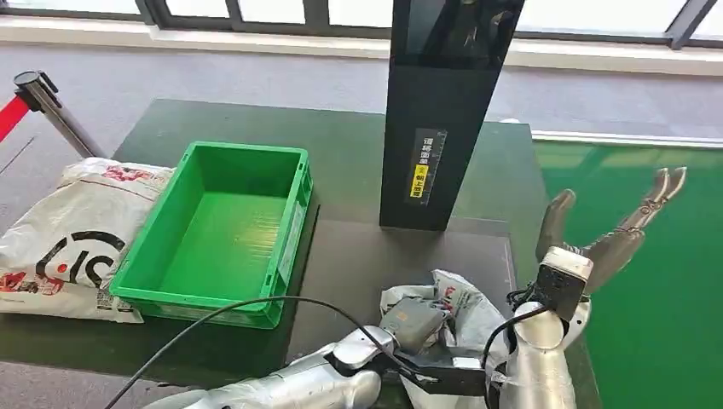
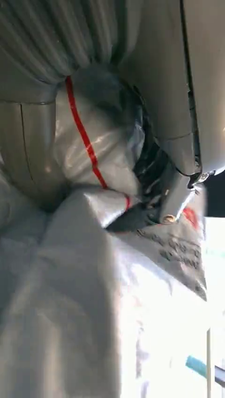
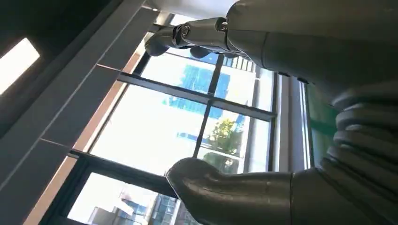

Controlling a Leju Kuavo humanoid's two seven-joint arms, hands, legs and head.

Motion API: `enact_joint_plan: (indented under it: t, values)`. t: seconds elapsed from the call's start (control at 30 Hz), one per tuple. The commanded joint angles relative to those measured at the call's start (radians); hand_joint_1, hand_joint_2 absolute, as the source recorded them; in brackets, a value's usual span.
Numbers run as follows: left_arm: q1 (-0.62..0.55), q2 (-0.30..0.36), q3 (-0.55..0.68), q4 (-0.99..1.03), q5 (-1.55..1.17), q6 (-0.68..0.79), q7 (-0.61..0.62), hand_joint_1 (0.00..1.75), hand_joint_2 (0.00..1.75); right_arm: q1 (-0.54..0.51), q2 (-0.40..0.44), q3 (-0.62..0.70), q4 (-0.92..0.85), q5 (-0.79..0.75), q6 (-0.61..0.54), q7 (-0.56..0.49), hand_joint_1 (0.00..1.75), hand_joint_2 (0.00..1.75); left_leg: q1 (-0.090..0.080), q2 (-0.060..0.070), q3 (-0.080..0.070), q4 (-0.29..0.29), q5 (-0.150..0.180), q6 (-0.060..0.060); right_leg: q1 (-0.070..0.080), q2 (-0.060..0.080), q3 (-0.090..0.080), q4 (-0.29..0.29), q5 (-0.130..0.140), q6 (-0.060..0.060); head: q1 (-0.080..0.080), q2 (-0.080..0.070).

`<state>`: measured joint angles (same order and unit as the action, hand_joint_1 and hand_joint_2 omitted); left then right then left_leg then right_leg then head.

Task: Moved the parcel from conveyor to table for the left to box.

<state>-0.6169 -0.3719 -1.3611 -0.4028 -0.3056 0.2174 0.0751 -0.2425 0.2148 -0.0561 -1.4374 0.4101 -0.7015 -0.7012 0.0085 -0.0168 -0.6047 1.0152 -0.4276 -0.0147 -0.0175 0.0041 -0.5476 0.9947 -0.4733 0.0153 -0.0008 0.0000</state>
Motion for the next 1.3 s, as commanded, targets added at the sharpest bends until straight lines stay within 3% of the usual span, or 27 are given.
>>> enact_joint_plan:
  t: [0.03, 0.27, 0.37, 0.4, 0.43, 0.47, 0.5, 0.57, 0.63, 0.8, 1.03, 1.17, 1.23, 1.3]
  values:
    - [0.028, 0.023, -0.100, 0.065, -0.075, 0.024, 0.091, 1.75, 1.75, 0.008, 0.001, -0.045, -0.007, -0.009, 0.003, 0.003, 0.00, 1.75, -0.001, 0.003, 0.003, -0.003, 0.001, 0.000, 0.000, 0.001, 0.001, -0.003, 0.001, -0.001, 0.000, 0.000]
    - [0.008, 0.023, -0.082, 0.087, -0.140, 0.095, 0.140, 1.75, 1.75, 0.025, -0.001, -0.046, -0.012, -0.002, 0.003, 0.003, 0.00, 1.75, 0.000, 0.004, 0.004, -0.004, 0.001, 0.000, 0.000, 0.002, 0.001, -0.003, 0.002, -0.002, 0.000, 0.000]
    - [-0.010, 0.023, -0.054, 0.110, -0.238, 0.364, 0.191, 1.75, 1.75, 0.051, 0.002, -0.050, -0.030, 0.006, 0.003, 0.003, 0.00, 1.75, 0.000, 0.004, 0.003, -0.004, 0.001, 0.000, 0.001, 0.001, 0.001, -0.003, 0.002, -0.002, 0.000, 0.000]
    - [-0.024, 0.032, 0.076, 0.063, -0.395, 0.481, 0.239, 1.75, 1.75, 0.070, 0.009, -0.057, -0.051, 0.018, 0.003, 0.003, 0.00, 1.75, 0.000, 0.004, 0.003, -0.004, 0.002, 0.000, 0.001, 0.002, 0.000, -0.003, 0.002, -0.002, 0.000, 0.000]
    - [-0.024, 0.032, 0.076, 0.063, -0.395, 0.481, 0.239, 1.75, 1.75, 0.070, 0.009, -0.057, -0.051, 0.018, 0.003, 0.003, 0.00, 1.75, 0.000, 0.004, 0.003, -0.005, 0.002, 0.000, 0.001, 0.001, 0.000, -0.004, 0.002, -0.002, 0.000, 0.000]
    - [0.071, 0.081, 0.453, -0.136, -0.772, 0.481, 0.215, 1.75, 1.75, 0.089, 0.013, -0.062, -0.060, 0.031, 0.003, 0.003, 0.00, 1.75, 0.000, 0.003, 0.001, -0.002, 0.001, 0.000, 0.001, 0.001, -0.001, -0.001, 0.001, -0.001, 0.000, 0.000]
    - [0.178, 0.056, 0.876, -0.329, -1.109, 0.481, 0.077, 1.75, 1.75, 0.097, 0.013, -0.068, -0.057, 0.033, 0.003, 0.003, 0.00, 1.75, 0.000, 0.003, 0.001, -0.002, 0.001, 0.000, 0.000, 0.000, -0.001, -0.001, 0.001, -0.001, 0.000, 0.000]
    - [0.210, 0.031, 1.104, -0.470, -1.180, 0.481, -0.073, 1.75, 1.75, 0.098, -0.005, -0.058, -0.014, 0.021, 0.003, 0.003, 0.00, 1.75, -0.001, 0.001, 0.000, -0.001, 0.001, 0.000, -0.001, -0.001, -0.003, 0.001, 0.000, -0.001, 0.000, 0.000]
    - [0.215, 0.023, 1.231, -0.584, -1.171, 0.481, -0.177, 1.75, 1.75, 0.100, -0.020, -0.046, 0.003, 0.010, 0.003, 0.003, 0.00, 1.75, -0.001, -0.001, -0.002, -0.001, 0.001, 0.001, -0.001, -0.004, -0.003, 0.000, -0.001, -0.001, 0.000, 0.000]
    - [0.257, 0.023, 1.384, -0.782, -1.046, 0.481, -0.312, 1.75, 1.75, 0.114, -0.043, -0.023, 0.015, -0.014, 0.003, 0.003, 0.00, 1.75, -0.001, 0.018, -0.002, 0.000, -0.002, -0.002, -0.001, 0.017, -0.010, 0.003, 0.002, -0.002, 0.000, 0.000]
    - [0.257, 0.023, 1.384, -0.782, -1.046, 0.481, -0.312, 1.75, 1.75, 0.114, -0.043, -0.023, 0.015, -0.014, 0.003, 0.003, 0.00, 1.75, 0.001, 0.012, 0.000, -0.002, -0.001, -0.003, 0.001, 0.011, -0.007, 0.003, 0.001, -0.002, 0.000, 0.000]
    - [0.225, 0.023, 1.537, -0.741, -1.028, 0.481, -0.302, 1.75, 1.75, 0.142, -0.033, -0.034, -0.008, -0.009, 0.003, 0.003, 0.00, 1.75, 0.001, 0.012, 0.000, -0.002, -0.001, -0.003, 0.001, 0.011, -0.007, 0.003, 0.001, -0.002, 0.000, 0.000]
    - [0.191, 0.023, 1.665, -0.698, -1.001, 0.481, -0.353, 1.75, 1.75, 0.156, -0.029, -0.039, -0.021, -0.006, 0.003, 0.003, 0.00, 1.75, 0.000, 0.012, 0.000, -0.002, -0.001, -0.003, 0.001, 0.011, -0.006, 0.003, 0.000, -0.003, 0.000, 0.000]
    - [0.191, 0.023, 1.665, -0.698, -1.001, 0.481, -0.353, 1.75, 1.75, 0.156, -0.029, -0.039, -0.021, -0.006, 0.003, 0.003, 0.00, 1.75, 0.000, 0.012, -0.001, -0.002, 0.000, -0.004, 0.001, 0.011, -0.007, 0.003, 0.000, -0.003, 0.000, 0.000]
